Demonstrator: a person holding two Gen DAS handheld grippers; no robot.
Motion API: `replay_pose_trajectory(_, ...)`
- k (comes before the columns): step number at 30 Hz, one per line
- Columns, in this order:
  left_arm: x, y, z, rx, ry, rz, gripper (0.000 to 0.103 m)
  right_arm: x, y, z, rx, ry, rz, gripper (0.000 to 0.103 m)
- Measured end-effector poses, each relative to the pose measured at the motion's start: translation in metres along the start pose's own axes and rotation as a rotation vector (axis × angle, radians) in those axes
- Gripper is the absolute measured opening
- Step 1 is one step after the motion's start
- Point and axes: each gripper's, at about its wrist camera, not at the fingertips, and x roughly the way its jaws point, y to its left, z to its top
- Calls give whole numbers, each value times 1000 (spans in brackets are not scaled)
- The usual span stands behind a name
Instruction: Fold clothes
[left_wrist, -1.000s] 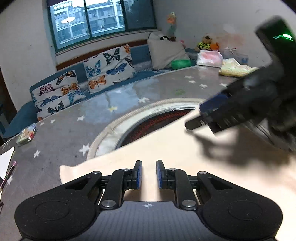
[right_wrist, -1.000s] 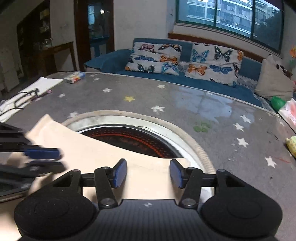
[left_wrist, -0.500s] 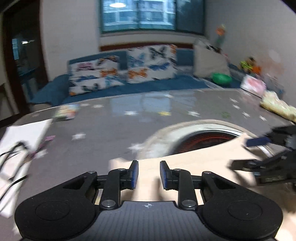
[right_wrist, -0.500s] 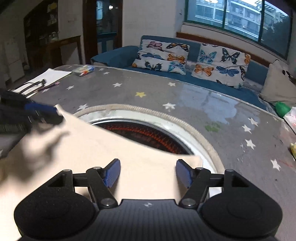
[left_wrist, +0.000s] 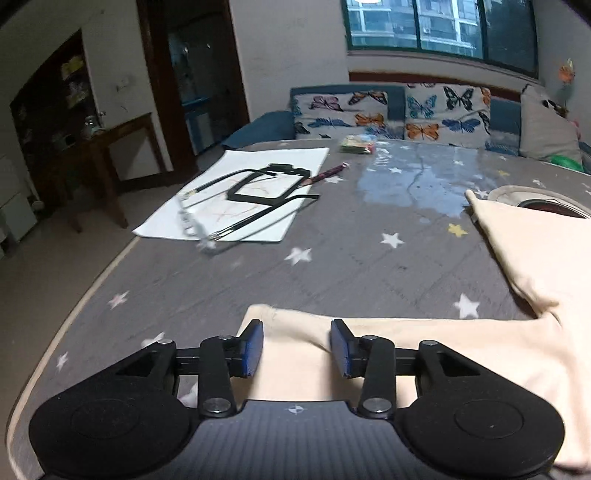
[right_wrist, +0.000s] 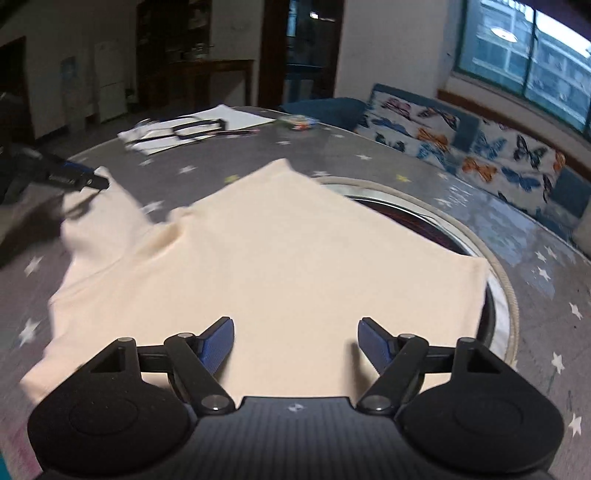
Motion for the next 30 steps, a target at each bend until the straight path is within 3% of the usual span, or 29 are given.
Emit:
replay_pose_trajectory(3, -9, 2, -6, -14, -28, 8, 47, -13, 19, -8, -6, -10, 15, 77)
replay_pose_trajectory(5, -12, 0, -7, -7, -52, 58, 48, -19, 27, -13, -8, -15, 18, 79)
replay_pose_trajectory(10, -6, 8, -16, -38, -18, 45, 49, -29, 41, -21, -8, -20, 17, 79)
replay_pose_trajectory(12, -6, 11, -20, -52, -26, 24, 41, -32, 42, -23, -3, -25, 15, 79)
replay_pose_trajectory(14, -7, 11, -22, -36, -32, 33, 9, -36, 41, -24, 8, -34, 11, 80)
replay_pose_trajectory(17, -3, 13, -22, 3, -35, 63, 1, -39, 43, -27, 7, -30, 7, 81)
replay_pose_trajectory(20, 9, 18, -20, 55, -35, 150, 0, -42, 47, -34, -6, -17, 20, 81)
replay_pose_trajectory(23, 16, 25, -21, 66, -26, 179, 0, -46, 48, -37, -21, -18, 28, 81)
replay_pose_trajectory(27, 9, 27, -19, 34, -29, 167, 4, -50, 49, -34, -13, -32, 22, 81)
replay_pose_trajectory(30, -4, 20, -16, 11, -42, 119, 14, -53, 49, -32, -8, -42, 17, 81)
